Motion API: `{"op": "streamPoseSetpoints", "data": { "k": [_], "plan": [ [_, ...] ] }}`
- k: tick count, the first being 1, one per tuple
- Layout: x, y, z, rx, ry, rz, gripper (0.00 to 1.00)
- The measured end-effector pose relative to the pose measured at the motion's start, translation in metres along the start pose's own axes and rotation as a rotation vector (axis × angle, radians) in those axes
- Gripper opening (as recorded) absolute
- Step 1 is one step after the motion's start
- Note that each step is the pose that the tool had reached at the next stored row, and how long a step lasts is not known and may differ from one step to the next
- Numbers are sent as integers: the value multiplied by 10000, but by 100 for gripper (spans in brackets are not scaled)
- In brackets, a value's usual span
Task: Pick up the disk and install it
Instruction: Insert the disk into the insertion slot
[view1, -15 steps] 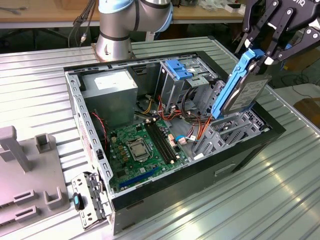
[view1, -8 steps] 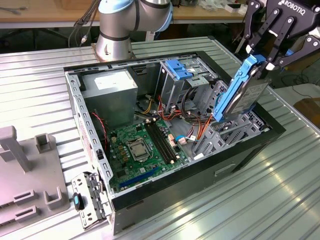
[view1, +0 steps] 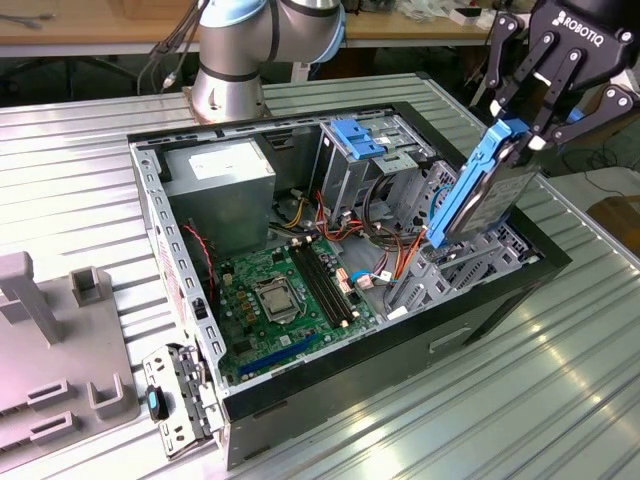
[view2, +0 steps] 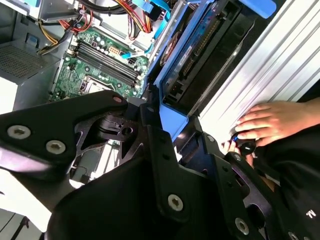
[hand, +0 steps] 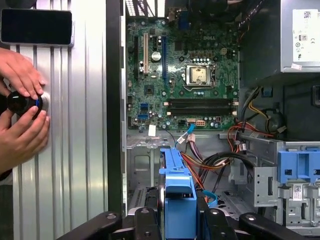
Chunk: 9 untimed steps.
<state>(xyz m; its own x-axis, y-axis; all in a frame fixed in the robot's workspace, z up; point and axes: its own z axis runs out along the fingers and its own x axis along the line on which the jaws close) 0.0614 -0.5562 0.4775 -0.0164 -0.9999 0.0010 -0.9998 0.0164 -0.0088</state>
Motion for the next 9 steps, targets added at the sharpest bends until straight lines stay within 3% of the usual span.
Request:
{"op": "streamPoseSetpoints", "data": {
  "k": [9],
  "plan": [
    [2,-12,39,0,1,268,37]
  ]
}}
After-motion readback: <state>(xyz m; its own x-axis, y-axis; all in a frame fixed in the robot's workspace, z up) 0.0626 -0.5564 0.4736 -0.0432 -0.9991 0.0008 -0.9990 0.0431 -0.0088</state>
